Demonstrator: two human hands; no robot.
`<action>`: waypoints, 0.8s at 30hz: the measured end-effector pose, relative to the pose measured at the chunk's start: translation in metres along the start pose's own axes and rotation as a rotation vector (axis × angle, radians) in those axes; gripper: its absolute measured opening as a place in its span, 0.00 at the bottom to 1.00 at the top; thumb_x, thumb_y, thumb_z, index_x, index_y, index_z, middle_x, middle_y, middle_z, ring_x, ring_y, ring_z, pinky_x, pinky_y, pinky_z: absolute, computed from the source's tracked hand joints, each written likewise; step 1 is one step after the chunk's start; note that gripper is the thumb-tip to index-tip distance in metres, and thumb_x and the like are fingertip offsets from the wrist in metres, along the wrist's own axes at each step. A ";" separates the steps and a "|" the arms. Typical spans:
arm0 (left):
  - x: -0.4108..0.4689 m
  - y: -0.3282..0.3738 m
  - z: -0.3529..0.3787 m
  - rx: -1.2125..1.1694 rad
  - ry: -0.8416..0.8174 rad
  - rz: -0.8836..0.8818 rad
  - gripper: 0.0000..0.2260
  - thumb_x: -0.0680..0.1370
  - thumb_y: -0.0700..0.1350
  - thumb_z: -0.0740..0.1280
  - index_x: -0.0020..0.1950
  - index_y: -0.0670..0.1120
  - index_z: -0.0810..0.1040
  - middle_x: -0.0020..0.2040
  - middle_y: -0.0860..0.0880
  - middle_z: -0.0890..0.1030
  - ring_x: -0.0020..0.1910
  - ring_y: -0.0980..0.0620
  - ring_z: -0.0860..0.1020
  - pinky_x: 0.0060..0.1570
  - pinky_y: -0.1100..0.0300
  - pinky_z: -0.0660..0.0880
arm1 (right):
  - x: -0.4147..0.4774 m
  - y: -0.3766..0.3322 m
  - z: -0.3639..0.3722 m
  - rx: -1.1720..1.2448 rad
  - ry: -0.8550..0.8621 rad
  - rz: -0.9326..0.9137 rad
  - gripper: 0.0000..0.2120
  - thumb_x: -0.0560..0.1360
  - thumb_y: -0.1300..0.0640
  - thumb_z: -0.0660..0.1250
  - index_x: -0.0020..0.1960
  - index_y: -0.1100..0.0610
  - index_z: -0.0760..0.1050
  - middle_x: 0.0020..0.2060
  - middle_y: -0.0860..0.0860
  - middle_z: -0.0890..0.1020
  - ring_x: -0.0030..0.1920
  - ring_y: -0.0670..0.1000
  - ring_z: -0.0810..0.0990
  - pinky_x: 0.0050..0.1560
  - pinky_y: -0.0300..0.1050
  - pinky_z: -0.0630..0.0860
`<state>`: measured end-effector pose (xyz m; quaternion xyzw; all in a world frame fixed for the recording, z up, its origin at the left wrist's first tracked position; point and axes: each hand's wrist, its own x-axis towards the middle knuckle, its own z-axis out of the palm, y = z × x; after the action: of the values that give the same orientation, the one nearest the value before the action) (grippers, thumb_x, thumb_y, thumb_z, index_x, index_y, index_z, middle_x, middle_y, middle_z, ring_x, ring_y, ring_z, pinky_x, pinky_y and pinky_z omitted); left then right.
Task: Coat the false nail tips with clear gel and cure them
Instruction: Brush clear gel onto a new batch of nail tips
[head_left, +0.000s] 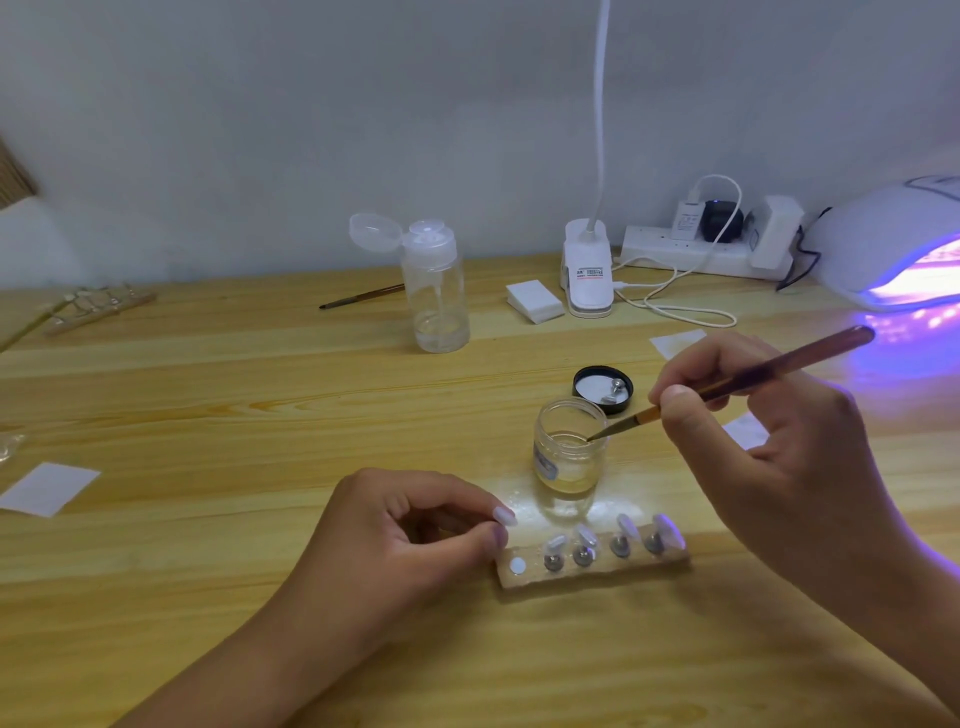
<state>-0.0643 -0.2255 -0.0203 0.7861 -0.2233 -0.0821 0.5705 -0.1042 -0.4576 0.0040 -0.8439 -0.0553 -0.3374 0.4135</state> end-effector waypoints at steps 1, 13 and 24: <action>0.000 0.000 0.000 -0.004 -0.002 -0.001 0.03 0.66 0.48 0.75 0.39 0.55 0.87 0.36 0.51 0.86 0.34 0.60 0.80 0.35 0.69 0.73 | 0.000 0.000 0.000 0.001 0.005 0.001 0.06 0.72 0.48 0.60 0.39 0.48 0.74 0.37 0.46 0.78 0.42 0.50 0.77 0.37 0.38 0.72; 0.005 -0.009 -0.003 -0.039 -0.026 -0.010 0.04 0.68 0.48 0.75 0.41 0.52 0.86 0.38 0.48 0.85 0.33 0.57 0.77 0.34 0.67 0.72 | -0.004 -0.004 -0.004 0.006 0.120 -0.052 0.06 0.72 0.52 0.61 0.39 0.51 0.74 0.38 0.47 0.79 0.40 0.42 0.77 0.35 0.33 0.69; 0.006 -0.010 -0.003 -0.118 -0.055 -0.026 0.06 0.68 0.43 0.75 0.43 0.52 0.85 0.38 0.52 0.85 0.35 0.58 0.81 0.37 0.66 0.77 | -0.042 -0.007 0.032 0.208 0.030 -0.291 0.09 0.80 0.50 0.62 0.44 0.52 0.76 0.39 0.48 0.80 0.45 0.53 0.79 0.42 0.56 0.73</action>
<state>-0.0549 -0.2237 -0.0282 0.7515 -0.2234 -0.1242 0.6082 -0.1223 -0.4220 -0.0311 -0.7745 -0.2051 -0.3989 0.4461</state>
